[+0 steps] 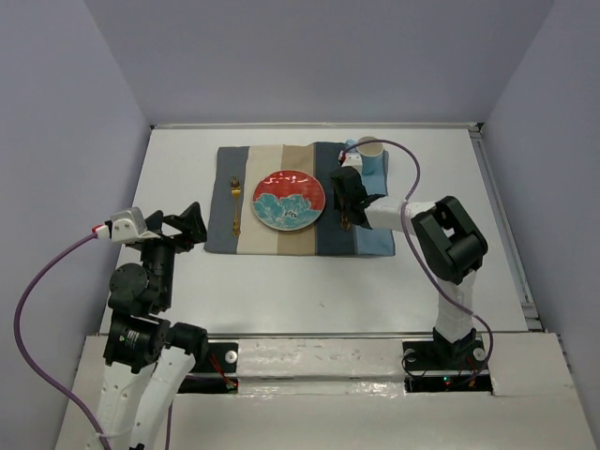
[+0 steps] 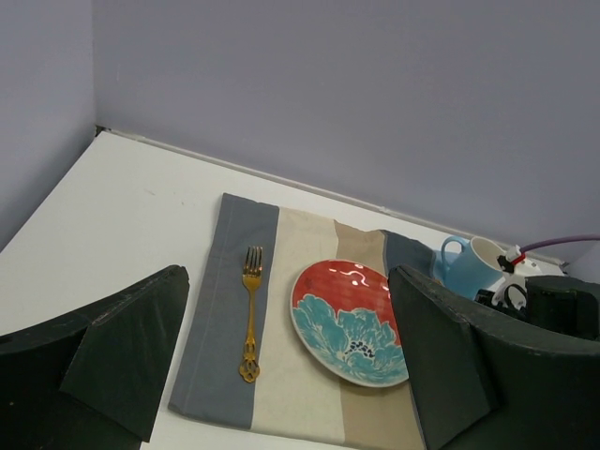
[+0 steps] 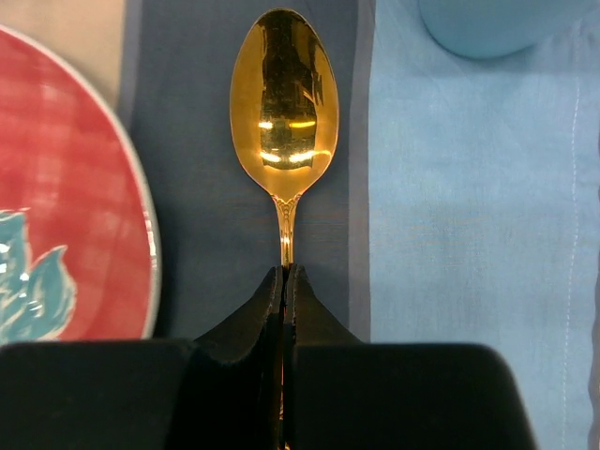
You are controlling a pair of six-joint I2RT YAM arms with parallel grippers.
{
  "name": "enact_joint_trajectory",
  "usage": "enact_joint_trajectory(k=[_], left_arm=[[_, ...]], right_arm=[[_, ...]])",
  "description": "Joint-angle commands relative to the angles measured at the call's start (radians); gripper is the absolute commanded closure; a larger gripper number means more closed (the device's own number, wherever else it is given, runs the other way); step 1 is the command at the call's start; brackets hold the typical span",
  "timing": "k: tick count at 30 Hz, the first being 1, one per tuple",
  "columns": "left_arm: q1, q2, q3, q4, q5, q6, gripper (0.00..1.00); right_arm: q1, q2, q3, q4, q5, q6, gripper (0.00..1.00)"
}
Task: Set the dinner table for one person
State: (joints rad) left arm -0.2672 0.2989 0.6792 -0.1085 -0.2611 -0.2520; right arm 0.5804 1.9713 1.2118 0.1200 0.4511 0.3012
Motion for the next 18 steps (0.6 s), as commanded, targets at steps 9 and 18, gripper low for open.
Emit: enact_joint_trajectory(k=[9,18], left_arm=[[-0.003,0.005,0.002,0.053,0.013,0.01,0.01],[-0.003,-0.001,0.002,0.055,0.019,0.01,0.01]], right_arm=[[-0.03,0.078,0.077,-0.013,0.001,0.081,0.93],[-0.03,-0.069,0.032,-0.066,-0.021,0.105,0.47]])
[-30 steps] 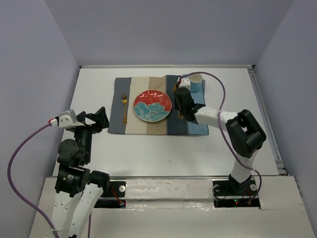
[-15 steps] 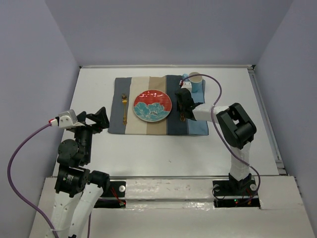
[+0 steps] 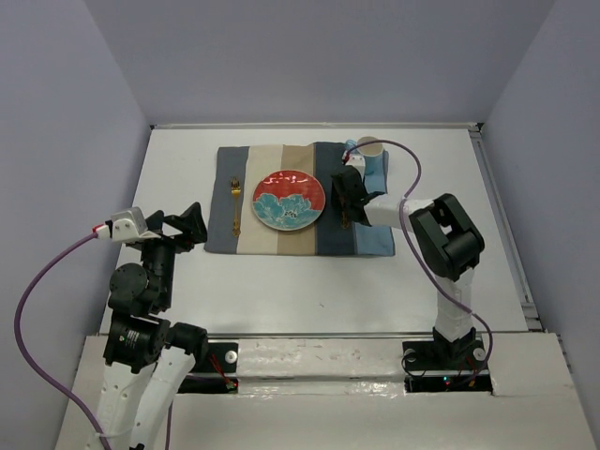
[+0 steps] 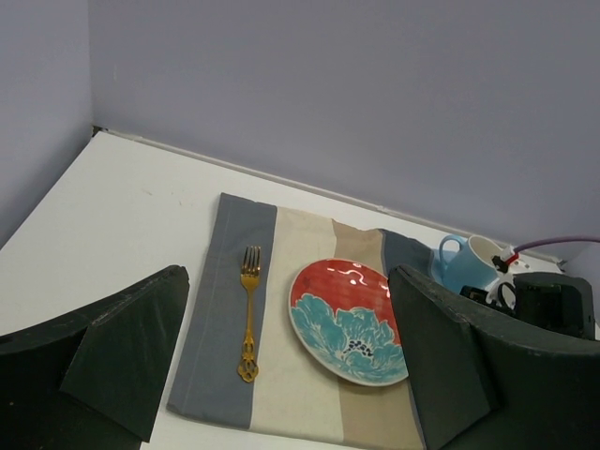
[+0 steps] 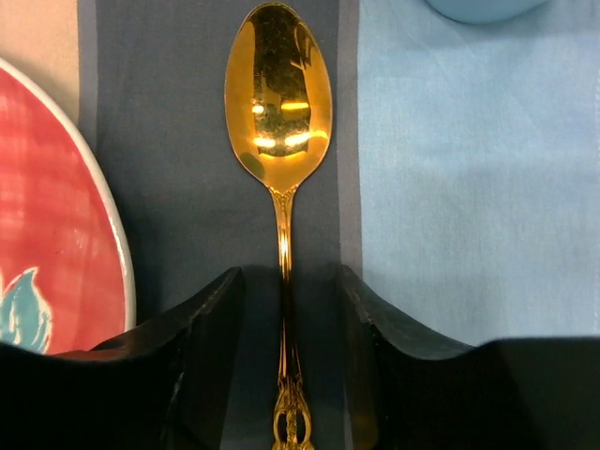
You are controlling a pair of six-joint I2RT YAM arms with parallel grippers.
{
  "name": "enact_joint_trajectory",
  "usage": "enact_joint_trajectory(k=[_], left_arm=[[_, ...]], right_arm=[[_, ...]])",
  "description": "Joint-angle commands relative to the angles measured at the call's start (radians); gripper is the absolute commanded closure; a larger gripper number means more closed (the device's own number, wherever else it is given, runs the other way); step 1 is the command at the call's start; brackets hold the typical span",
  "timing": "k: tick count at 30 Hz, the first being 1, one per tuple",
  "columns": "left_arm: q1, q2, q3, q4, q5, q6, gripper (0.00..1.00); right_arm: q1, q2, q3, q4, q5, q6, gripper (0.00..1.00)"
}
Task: Set the dinner table for one person
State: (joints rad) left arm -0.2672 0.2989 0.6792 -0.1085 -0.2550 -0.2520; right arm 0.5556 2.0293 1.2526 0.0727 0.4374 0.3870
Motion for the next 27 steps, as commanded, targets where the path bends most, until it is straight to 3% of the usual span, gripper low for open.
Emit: enact_joint_trajectory(k=[1,10,18,24,27], left_arm=[[-0.001,-0.001,0.002,0.055,0.013,0.011,0.01],[-0.003,-0.007,0.003,0.05,0.028,0.022,0.01],[0.002,-0.006,0.003,0.056,0.077,0.022,0.01],[0.005,-0.024,-0.021,0.121,0.219,0.016,0.01],[0.005,-0.035,-0.033,0.158,0.25,0.013,0.01]], right_arm=[[-0.005,-0.15,-0.019,-0.024,-0.012,0.026,0.46],[0.006,-0.541,-0.223,-0.04,-0.153,0.024,0.43],[0.006,-1.12,-0.455,-0.037,-0.25,-0.013,0.36],[0.006,-1.458,-0.525,-0.141,-0.209,-0.033,0.02],[0.006,-1.526,-0.545,-0.181,-0.154,-0.046,0.0]])
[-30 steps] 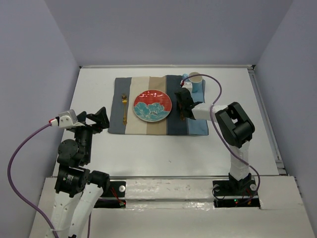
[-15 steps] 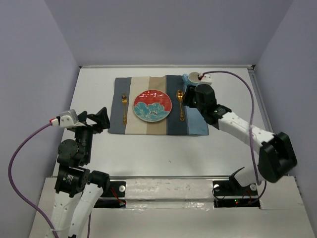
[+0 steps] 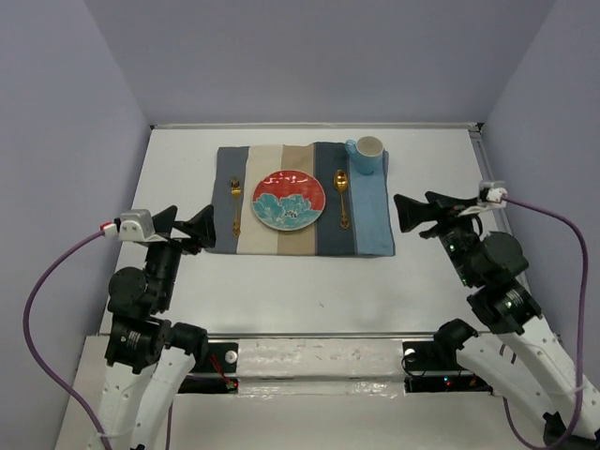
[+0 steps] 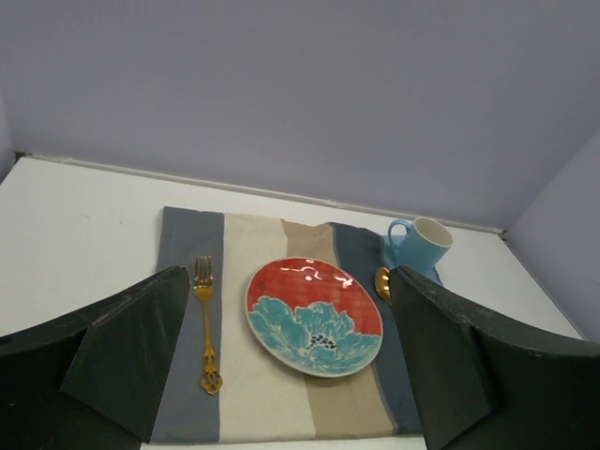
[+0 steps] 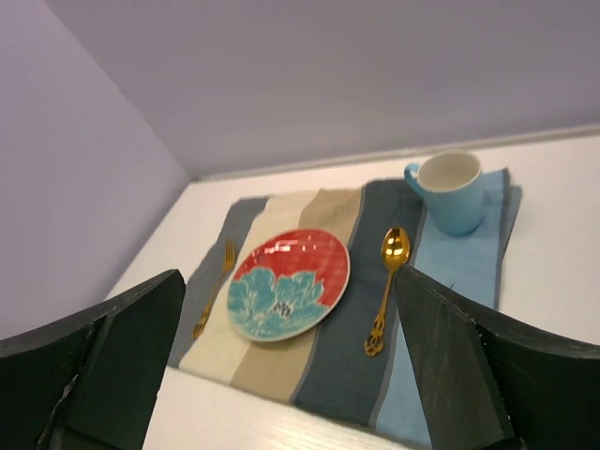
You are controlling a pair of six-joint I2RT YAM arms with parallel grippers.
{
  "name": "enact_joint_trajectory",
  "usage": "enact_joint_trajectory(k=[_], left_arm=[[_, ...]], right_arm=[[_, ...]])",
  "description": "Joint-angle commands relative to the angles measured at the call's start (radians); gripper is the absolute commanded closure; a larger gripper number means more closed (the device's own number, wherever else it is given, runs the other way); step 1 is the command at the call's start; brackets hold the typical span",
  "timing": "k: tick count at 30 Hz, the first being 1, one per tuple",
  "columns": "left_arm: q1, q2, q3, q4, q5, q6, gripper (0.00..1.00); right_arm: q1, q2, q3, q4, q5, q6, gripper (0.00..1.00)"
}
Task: Set the dinner table for one person
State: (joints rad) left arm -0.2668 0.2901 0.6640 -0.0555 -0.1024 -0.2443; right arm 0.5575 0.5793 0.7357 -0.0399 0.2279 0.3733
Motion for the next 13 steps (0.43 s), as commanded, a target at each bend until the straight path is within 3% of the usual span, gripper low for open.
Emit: enact_joint_trajectory(k=[1,13], left_arm=[[0.005,-0.023,-0.02,0.108,0.098,0.004,0.01],[0.005,0.007,-0.032,0.169,0.245,-0.001,0.01]], right_arm=[[0.004,-0.093,-0.035,-0.077,0.079,-0.037,0.0],[0.004,-0.119,-0.023,-0.103,0.084,-0.024,0.0]])
